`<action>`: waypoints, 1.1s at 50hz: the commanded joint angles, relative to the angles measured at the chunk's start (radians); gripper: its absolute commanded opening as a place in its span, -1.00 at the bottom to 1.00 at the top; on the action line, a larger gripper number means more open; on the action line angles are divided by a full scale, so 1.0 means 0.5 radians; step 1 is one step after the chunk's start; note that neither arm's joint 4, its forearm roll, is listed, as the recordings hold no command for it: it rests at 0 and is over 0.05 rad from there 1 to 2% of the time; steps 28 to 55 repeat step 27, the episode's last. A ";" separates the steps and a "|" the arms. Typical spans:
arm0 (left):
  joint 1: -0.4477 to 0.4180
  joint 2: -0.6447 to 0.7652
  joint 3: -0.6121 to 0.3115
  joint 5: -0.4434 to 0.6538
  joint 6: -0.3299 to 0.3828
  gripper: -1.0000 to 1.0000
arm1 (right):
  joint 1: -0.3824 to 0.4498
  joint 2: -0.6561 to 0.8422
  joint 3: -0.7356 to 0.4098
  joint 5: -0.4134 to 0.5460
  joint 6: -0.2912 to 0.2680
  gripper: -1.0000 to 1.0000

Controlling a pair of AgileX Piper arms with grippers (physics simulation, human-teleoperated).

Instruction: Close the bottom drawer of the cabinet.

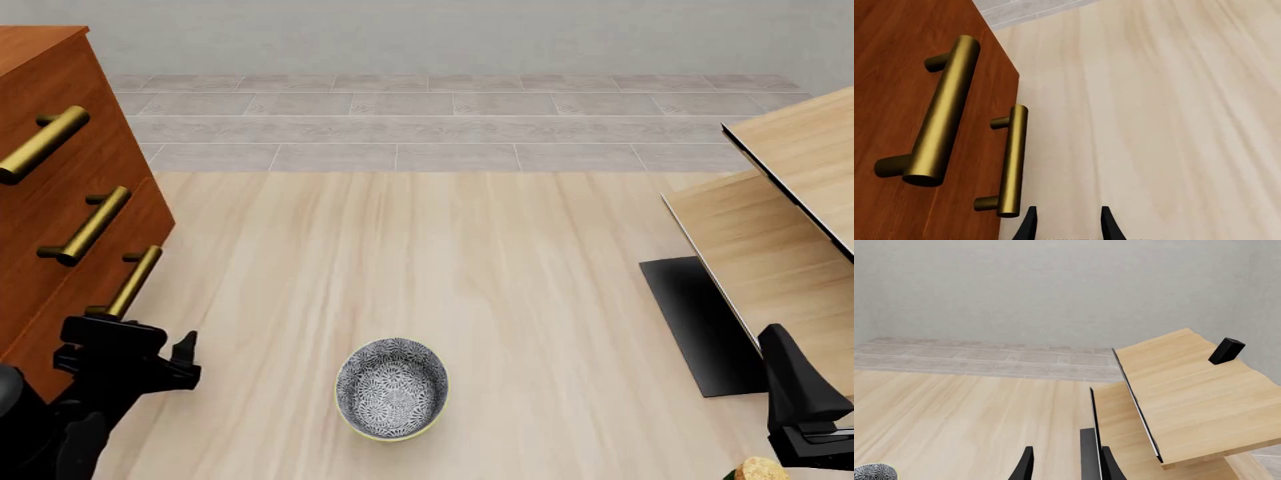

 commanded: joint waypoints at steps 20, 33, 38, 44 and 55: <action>0.099 -0.027 0.038 -0.003 0.038 1.00 | -0.005 0.000 0.000 0.002 0.007 1.00; 0.098 -0.043 0.053 -0.003 0.034 1.00 | -0.006 0.000 0.000 0.004 0.009 1.00; 0.098 -0.043 0.053 -0.003 0.034 1.00 | -0.006 0.000 0.000 0.004 0.009 1.00; 0.098 -0.043 0.053 -0.003 0.034 1.00 | -0.006 0.000 0.000 0.004 0.009 1.00; 0.098 -0.043 0.053 -0.003 0.034 1.00 | -0.006 0.000 0.000 0.004 0.009 1.00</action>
